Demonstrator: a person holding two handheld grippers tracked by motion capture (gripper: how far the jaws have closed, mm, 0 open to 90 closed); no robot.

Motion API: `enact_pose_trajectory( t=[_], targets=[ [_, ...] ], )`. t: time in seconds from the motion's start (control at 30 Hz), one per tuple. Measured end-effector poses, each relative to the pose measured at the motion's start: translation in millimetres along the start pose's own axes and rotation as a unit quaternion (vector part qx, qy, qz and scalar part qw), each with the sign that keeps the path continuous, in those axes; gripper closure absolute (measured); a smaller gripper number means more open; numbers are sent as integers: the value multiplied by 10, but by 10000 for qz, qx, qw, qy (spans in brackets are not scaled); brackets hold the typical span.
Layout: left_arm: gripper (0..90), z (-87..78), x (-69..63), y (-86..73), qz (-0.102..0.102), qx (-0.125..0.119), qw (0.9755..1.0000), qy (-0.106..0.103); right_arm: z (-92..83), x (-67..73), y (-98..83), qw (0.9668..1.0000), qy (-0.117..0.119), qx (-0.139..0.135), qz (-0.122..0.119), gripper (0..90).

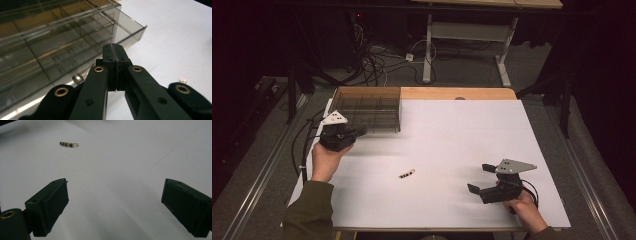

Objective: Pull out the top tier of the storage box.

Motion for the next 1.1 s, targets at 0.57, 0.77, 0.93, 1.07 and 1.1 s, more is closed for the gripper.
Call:
enact_pose_trajectory(
  t=[0.57, 0.77, 0.93, 1.07, 1.1],
  targets=[
    [877, 285, -40, 262, 155, 270, 9995, -43, 0, -12, -4, 10000, -8, -7, 36, 79],
    [877, 390, -71, 285, 190, 412, 9990, 39, 1, -14, -5, 10000, -9, -2, 42, 80],
    [877, 448, -76, 288, 192, 491, 9986, 68, 0, -11, -8, 10000, -7, 8, 28, 80],
    [877, 479, -67, 274, 171, 552, 9983, 123, -4, -8, -11, 10000, -5, 10, 20, 82],
    [877, 487, -70, 273, 170, 552, 9983, 123, -5, -9, -11, 10000, -6, 5, 18, 82]
  ],
)
Point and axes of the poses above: each handheld gripper's, and its own axes: z roughly forward along the jaws, y roughly out of its top, x roughly to its left, the point moved 3 cm from there along z, roughly forward along the jaws, and after that the axes turned 7 degrees about -z, right-handed, at the moved point
